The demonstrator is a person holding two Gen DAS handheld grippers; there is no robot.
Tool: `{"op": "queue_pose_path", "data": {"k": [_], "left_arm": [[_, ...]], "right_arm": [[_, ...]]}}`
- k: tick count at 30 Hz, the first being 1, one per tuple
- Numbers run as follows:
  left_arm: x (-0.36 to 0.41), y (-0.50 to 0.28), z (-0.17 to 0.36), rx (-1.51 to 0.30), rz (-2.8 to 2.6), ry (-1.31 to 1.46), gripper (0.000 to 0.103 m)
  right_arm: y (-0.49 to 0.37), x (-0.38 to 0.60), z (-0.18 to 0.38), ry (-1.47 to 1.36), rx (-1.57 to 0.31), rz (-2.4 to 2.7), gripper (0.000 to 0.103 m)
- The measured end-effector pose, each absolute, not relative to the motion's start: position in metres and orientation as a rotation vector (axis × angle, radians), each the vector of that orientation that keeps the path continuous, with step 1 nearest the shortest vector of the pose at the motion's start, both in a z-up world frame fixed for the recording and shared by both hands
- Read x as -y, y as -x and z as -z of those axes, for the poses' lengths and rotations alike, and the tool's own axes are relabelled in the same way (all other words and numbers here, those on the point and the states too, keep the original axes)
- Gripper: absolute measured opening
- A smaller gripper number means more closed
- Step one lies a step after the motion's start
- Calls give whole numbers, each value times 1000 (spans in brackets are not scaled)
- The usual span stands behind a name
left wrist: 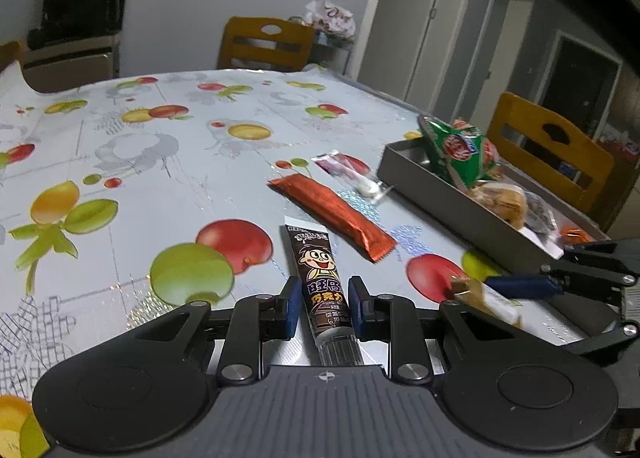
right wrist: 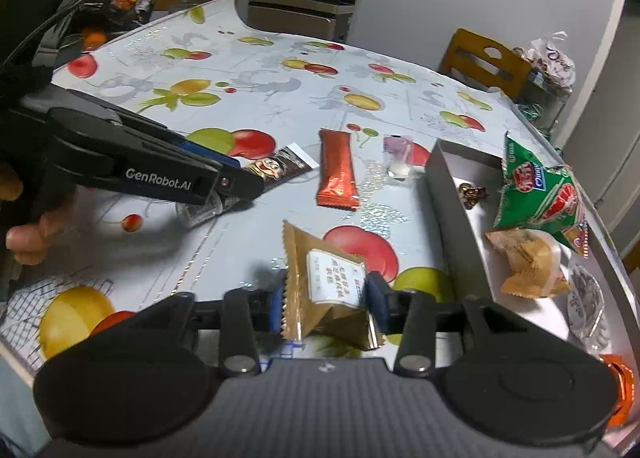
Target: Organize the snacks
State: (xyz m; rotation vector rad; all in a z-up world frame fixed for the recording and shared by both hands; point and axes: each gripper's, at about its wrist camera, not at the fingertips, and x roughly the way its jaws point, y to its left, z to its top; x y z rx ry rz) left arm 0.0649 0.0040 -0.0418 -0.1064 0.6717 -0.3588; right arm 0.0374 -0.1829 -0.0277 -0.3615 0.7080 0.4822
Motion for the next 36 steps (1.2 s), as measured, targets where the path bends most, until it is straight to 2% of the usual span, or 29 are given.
{"op": "queue_pose_path", "data": {"k": [1,3,5,12,14,17,19,20,24,28,36], "left_arm": [[-5,-65,43,-676,361,113,33],[-5,-66,43,-676,363,119,40],[-3,-66,43,-670,359,112,48],[9,-68,44,-657,293,72,49],[8,-69,44,-655,285,87,49],[10,-69,44,-655,270,79,48],[12,-69,44,-656,252,60,38],[13,-68,44,-656,250,54,34],[15,-68,44,-657,244,40,27],[15,-66,43,-656,234,42,26],[12,-58,37,-636,207,48,26]], "right_arm": [[-36,183,27,358,-700,-485,71],[-35,183,27,347,-682,-483,80],[-35,184,26,325,-683,-492,80],[-47,188,32,253,-713,-488,80],[-47,188,35,241,-720,-500,78],[-45,190,38,214,-718,-513,70],[-44,192,38,194,-716,-513,60],[-44,194,38,188,-712,-511,60],[-38,197,38,184,-693,-519,52],[-32,199,36,187,-670,-526,44],[-30,211,29,167,-654,-532,41]]}}
